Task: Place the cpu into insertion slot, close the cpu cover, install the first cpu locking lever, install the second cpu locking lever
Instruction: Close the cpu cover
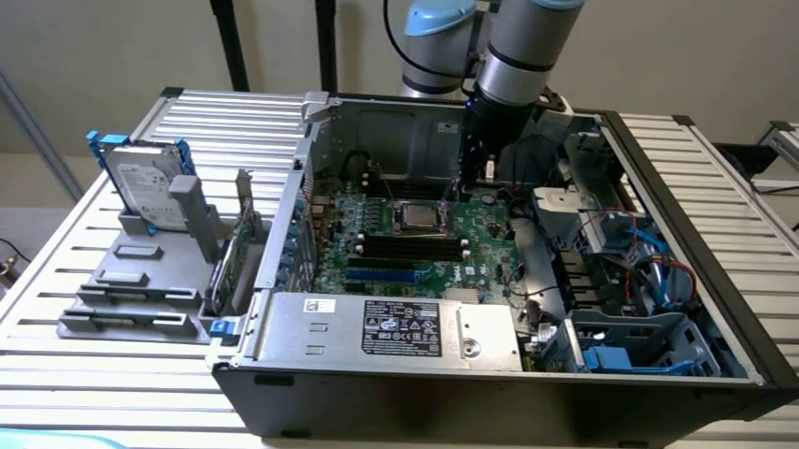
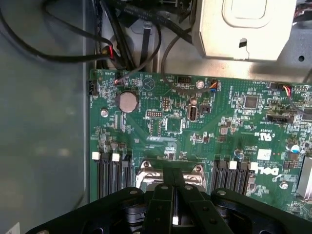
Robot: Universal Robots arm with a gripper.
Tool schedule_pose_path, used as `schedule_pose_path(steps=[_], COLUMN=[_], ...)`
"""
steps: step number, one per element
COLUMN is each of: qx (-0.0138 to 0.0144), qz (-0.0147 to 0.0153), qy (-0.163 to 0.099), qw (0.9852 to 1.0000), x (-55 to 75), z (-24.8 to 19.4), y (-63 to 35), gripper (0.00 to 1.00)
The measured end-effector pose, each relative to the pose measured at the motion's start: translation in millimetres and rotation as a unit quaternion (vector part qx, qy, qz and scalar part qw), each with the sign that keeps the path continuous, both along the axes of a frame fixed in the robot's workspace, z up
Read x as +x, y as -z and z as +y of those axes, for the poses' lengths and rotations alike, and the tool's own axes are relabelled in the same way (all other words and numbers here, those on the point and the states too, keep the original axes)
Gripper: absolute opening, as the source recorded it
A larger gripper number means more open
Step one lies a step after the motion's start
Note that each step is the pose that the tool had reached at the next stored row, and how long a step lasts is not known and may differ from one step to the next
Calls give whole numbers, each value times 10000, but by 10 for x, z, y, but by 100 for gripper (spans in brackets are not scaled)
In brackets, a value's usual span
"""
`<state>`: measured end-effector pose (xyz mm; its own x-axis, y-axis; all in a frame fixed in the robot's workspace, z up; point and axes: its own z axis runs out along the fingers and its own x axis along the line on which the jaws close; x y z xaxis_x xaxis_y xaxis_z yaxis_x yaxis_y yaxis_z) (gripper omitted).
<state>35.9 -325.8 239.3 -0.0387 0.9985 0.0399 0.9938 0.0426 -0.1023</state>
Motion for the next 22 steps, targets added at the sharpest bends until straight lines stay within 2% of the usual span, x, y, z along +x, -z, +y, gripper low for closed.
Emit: schedule_pose_path(steps=[12,16,19,22], qx=[0,0,0,11], qz=[3,13,31,35], qy=[-58,-74,-80,-101], qw=[10000,10000,10000,9999], x=[-257,-325,-390,-461], z=[0,0,-6,-12], y=[0,1,12,28], gripper=[11,11,11,11])
